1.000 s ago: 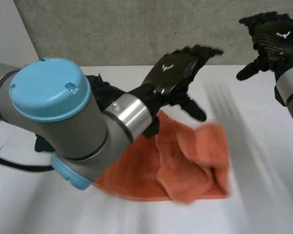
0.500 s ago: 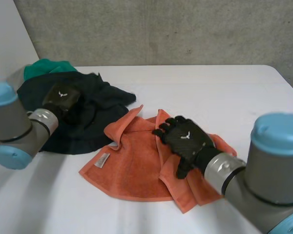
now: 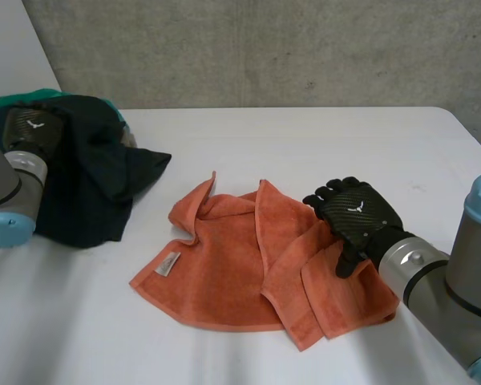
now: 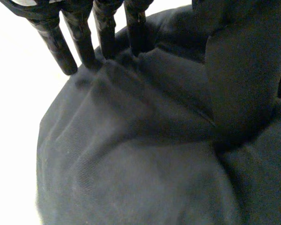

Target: Fold the laundry.

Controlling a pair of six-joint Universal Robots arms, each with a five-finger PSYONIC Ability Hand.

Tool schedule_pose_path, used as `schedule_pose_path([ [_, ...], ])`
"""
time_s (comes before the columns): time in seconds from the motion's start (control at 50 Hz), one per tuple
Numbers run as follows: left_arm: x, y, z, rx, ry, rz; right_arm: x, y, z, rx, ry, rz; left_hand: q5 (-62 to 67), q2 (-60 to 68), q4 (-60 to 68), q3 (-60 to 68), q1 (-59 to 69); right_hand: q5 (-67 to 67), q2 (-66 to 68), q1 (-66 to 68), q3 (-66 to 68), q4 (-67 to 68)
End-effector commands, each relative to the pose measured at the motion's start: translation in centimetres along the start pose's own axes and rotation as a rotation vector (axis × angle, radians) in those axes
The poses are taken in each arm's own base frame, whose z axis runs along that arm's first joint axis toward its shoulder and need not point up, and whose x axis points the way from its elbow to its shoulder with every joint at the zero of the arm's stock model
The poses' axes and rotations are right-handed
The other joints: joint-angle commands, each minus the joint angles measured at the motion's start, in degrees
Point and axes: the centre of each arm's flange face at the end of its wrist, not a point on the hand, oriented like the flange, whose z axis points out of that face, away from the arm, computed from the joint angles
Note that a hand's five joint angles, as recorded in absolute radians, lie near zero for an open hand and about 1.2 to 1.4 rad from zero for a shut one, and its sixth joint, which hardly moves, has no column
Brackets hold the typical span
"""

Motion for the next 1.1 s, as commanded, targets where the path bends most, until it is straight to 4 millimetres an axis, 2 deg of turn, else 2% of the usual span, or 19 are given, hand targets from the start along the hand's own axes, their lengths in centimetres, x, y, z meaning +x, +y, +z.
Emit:
schedule_pose_path([
  [0.02,2.2,-4.2,-6.4,0.062,0.159,-0.054,-0.3,-0.6,-0.7,0.021,-0.096,-0.068,-4.6,-4.8,-2.9,-3.7,-4.0,-2.8,-2.0,-3.0,-1.9,-1.9],
  [0.06,2.7,-4.9,-8.2,0.067,0.195,-0.063,-0.6,-0.7,-1.1,0.022,-0.126,-0.087,-4.6,-4.8,-2.9,-3.7,-4.0,-2.8,-2.0,-3.0,-1.9,-1.9],
  [0.08,3.2,-5.4,-10.1,0.069,0.231,-0.074,-0.8,-0.8,-1.3,0.024,-0.141,-0.098,-4.6,-4.8,-2.9,-3.7,-4.0,-2.8,-2.0,-3.0,-1.9,-1.9],
  [0.14,4.1,-5.9,-12.7,0.075,0.291,-0.092,-1.4,-1.0,-2.0,0.036,-0.195,-0.145,-4.6,-4.8,-2.9,-3.7,-4.0,-2.8,-2.0,-3.0,-1.9,-1.9],
  [0.16,4.8,-6.1,-14.5,0.076,0.342,-0.103,-1.5,-1.0,-2.2,0.036,-0.210,-0.157,-4.6,-4.8,-2.9,-3.7,-4.0,-2.8,-2.0,-3.0,-1.9,-1.9],
  [0.28,7.5,-5.1,-20.8,0.014,0.569,-0.146,-3.4,-0.4,-3.2,0.042,-0.330,-0.241,7.0,6.8,8.7,7.9,7.6,-2.8,-2.0,-3.0,-1.9,-1.9],
  [0.36,8.7,-3.9,-23.9,-0.085,0.688,-0.174,-5.3,0.4,-3.6,0.063,-0.409,-0.288,7.1,6.8,8.7,7.9,7.7,-2.8,-2.0,-3.0,-1.9,-1.9],
  [0.44,9.2,-3.0,-25.7,-0.150,0.741,-0.182,-6.6,1.1,-3.3,0.100,-0.446,-0.345,6.6,6.3,8.2,7.4,7.2,-2.8,-2.0,-3.0,-1.9,-1.9],
  [0.52,9.2,-2.7,-25.8,-0.157,0.730,-0.181,-7.7,2.0,-2.4,0.125,-0.457,-0.402,4.9,4.7,6.5,5.7,5.5,2.6,3.4,2.3,3.5,3.4],
  [0.6,8.9,-2.8,-25.5,-0.137,0.697,-0.181,-8.1,2.7,-0.8,0.132,-0.437,-0.438,4.5,4.3,6.2,5.4,5.1,23.2,24.0,23.0,24.1,24.1],
  [0.66,8.7,-2.9,-25.3,-0.131,0.673,-0.187,-8.2,2.8,0.2,0.145,-0.418,-0.447,4.4,4.2,6.0,5.2,5.0,60.0,60.8,59.7,60.9,60.8],
  [0.68,8.7,-3.0,-25.3,-0.131,0.669,-0.191,-7.8,2.3,0.8,0.164,-0.396,-0.445,4.2,4.0,5.9,5.1,4.8,67.1,67.9,66.9,68.0,68.0],
  [0.72,8.6,-3.0,-25.3,-0.134,0.661,-0.199,-7.4,1.7,1.2,0.180,-0.369,-0.418,3.4,3.2,5.0,4.2,4.0,67.2,68.0,67.0,68.1,68.1],
  [0.82,8.8,-3.3,-25.5,-0.136,0.652,-0.229,-4.7,-3.0,1.0,0.290,-0.237,-0.264,1.4,1.1,3.0,2.2,1.9,67.2,68.0,67.0,68.1,68.1],
  [0.84,8.8,-3.4,-25.5,-0.134,0.650,-0.231,-3.5,-4.7,0.5,0.328,-0.200,-0.202,1.2,1.0,2.8,2.0,1.8,67.2,68.0,67.0,68.1,68.1],
  [0.92,9.3,-3.3,-25.4,-0.145,0.649,-0.240,-1.1,-8.3,-1.1,0.407,-0.131,-0.075,-1.0,-1.2,0.6,-0.1,-0.4,67.2,68.0,67.0,68.1,68.1],
  [0.98,9.6,-3.4,-25.3,-0.154,0.644,-0.248,0.0,-10.3,-2.2,0.461,-0.107,-0.019,-1.2,-1.4,0.5,-0.3,-0.6,67.2,68.0,67.0,68.1,68.1],
  [1.0,9.7,-3.4,-25.2,-0.157,0.643,-0.250,0.9,-11.7,-2.8,0.498,-0.081,0.007,-1.2,-1.4,0.5,-0.3,-0.6,67.2,68.0,67.0,68.1,68.1],
  [1.1,10.3,-3.6,-25.3,-0.175,0.633,-0.260,3.9,-14.9,-4.3,0.563,0.061,0.069,-1.5,-1.7,0.1,-0.6,-0.9,67.2,68.0,67.0,68.1,68.1],
])
